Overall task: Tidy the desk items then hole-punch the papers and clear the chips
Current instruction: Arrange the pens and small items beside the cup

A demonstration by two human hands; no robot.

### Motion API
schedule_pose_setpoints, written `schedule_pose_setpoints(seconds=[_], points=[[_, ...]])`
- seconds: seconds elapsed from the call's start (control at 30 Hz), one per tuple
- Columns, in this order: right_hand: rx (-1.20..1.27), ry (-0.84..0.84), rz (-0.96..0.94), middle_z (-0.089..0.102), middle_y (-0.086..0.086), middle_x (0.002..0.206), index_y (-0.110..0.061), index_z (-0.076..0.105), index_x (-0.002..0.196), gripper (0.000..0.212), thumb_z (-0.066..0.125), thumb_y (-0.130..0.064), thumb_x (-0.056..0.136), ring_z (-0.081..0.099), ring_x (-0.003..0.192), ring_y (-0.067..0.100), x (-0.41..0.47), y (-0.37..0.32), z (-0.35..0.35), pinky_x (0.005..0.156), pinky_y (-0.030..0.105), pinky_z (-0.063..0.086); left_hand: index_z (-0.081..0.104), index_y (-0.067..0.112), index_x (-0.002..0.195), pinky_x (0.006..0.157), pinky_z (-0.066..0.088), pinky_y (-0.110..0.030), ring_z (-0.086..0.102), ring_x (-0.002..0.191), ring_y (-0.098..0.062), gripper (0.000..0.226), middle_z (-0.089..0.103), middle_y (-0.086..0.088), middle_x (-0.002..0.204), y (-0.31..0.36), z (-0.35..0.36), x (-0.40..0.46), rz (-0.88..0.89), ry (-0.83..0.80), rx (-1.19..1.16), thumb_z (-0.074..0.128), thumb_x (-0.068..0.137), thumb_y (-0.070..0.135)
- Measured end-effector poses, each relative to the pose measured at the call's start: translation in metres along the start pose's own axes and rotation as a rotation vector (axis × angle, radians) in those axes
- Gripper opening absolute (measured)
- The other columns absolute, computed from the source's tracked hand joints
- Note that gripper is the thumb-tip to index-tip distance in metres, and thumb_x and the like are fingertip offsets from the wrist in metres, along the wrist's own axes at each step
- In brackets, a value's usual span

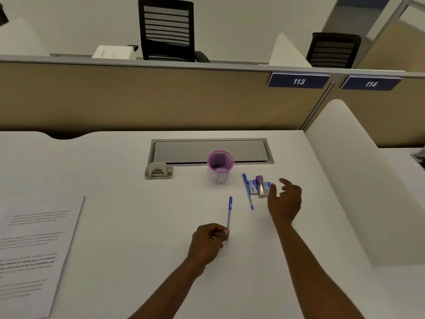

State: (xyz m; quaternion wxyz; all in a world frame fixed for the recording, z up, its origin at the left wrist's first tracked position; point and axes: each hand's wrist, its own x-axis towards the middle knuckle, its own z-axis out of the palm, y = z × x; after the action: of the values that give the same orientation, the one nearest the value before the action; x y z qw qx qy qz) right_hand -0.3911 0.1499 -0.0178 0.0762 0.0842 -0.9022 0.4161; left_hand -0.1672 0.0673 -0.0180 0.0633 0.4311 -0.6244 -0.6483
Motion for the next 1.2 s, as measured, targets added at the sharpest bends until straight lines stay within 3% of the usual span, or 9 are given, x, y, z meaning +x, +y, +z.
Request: schedule_pose_setpoints(seconds=[0.1,0.27,0.4,0.53,0.63,0.7,0.8,1.0,1.2], points=[[0.14,-0.107,-0.049,0.061,0.0,0.083,-0.02,0.068,0.095,0.015,0.073,-0.029,0.084,0.06,0.068,0.017,-0.053,-0.024,-0.008,0.064,0.025,0.046,0.076,0.023,0.087,0.055,0.046,-0.011,0.063,0.061,-0.005,0.007,0.075,0.001,0.079,0.005,0.011,0.002,0.024,0.002,0.012,0.07,0.089,0.027],[0.279,-0.423,0.215,0.07,-0.009,0.078,-0.027,0.07,0.099,0.019,0.076,-0.031,0.082,0.068,0.072,0.006,-0.106,-0.028,-0.009,0.071,0.024,0.056,0.075,0.027,0.09,0.076,0.06,-0.028,0.069,0.079,-0.008,0.009,0.074,0.01,0.083,0.013,0.03,0.005,0.097,0.061,0.089,0.067,0.09,0.023],[0.322,-0.423,0.287,0.072,-0.009,0.077,-0.024,0.073,0.094,0.014,0.077,-0.02,0.082,0.069,0.071,0.004,-0.09,-0.027,-0.014,0.072,0.024,0.057,0.075,0.028,0.096,0.075,0.059,-0.028,0.07,0.076,-0.007,0.011,0.074,0.011,0.085,0.025,0.039,0.01,0.167,0.056,0.118,0.071,0.088,0.023],[0.329,-0.221,0.357,0.073,-0.004,0.079,-0.02,0.077,0.094,0.015,0.078,-0.018,0.079,0.068,0.075,0.013,-0.032,-0.014,-0.025,0.08,0.028,0.054,0.07,0.034,0.107,0.07,0.053,-0.015,0.069,0.072,-0.005,0.023,0.074,0.011,0.089,0.027,0.043,0.012,0.205,0.007,0.121,0.074,0.085,0.037],[0.222,-0.209,0.344,0.073,0.004,0.086,-0.012,0.076,0.099,0.019,0.077,-0.017,0.081,0.066,0.079,0.018,0.014,-0.003,-0.028,0.08,0.026,0.05,0.073,0.026,0.103,0.081,0.051,-0.019,0.067,0.089,-0.003,0.019,0.074,0.01,0.097,0.012,0.039,0.021,0.371,0.187,0.2,0.075,0.084,0.03],[0.126,-0.222,0.331,0.075,0.006,0.089,-0.012,0.076,0.1,0.02,0.077,-0.019,0.081,0.065,0.077,0.018,0.035,0.005,-0.022,0.077,0.024,0.049,0.071,0.021,0.112,0.103,0.046,-0.031,0.06,0.117,-0.015,0.028,0.07,0.003,0.116,-0.003,0.031,0.035,0.542,0.323,0.405,0.071,0.085,0.029],[0.018,-0.256,0.328,0.076,0.006,0.09,-0.016,0.077,0.091,0.016,0.08,-0.022,0.076,0.07,0.083,0.023,0.051,0.017,-0.01,0.081,0.034,0.057,0.059,0.017,0.133,0.117,0.026,-0.037,0.033,0.145,-0.027,0.049,0.05,-0.006,0.147,-0.015,0.016,0.054,0.594,0.302,0.73,0.065,0.088,0.035],[-0.073,-0.298,0.251,0.076,0.006,0.088,-0.015,0.079,0.086,0.009,0.077,-0.02,0.079,0.069,0.086,0.027,0.051,0.03,0.005,0.08,0.038,0.058,0.024,0.022,0.155,0.124,-0.004,-0.038,-0.001,0.152,-0.022,0.072,0.008,-0.004,0.165,-0.038,0.0,0.059,0.529,0.118,1.073,0.021,0.094,0.06],[-0.061,-0.296,0.225,0.076,0.007,0.086,-0.013,0.079,0.088,0.011,0.074,-0.019,0.079,0.07,0.082,0.025,0.045,0.033,0.009,0.079,0.035,0.058,0.02,0.025,0.156,0.121,-0.004,-0.039,-0.002,0.153,-0.021,0.067,0.005,-0.002,0.165,-0.045,-0.001,0.059,0.534,0.128,1.087,0.022,0.097,0.058]])
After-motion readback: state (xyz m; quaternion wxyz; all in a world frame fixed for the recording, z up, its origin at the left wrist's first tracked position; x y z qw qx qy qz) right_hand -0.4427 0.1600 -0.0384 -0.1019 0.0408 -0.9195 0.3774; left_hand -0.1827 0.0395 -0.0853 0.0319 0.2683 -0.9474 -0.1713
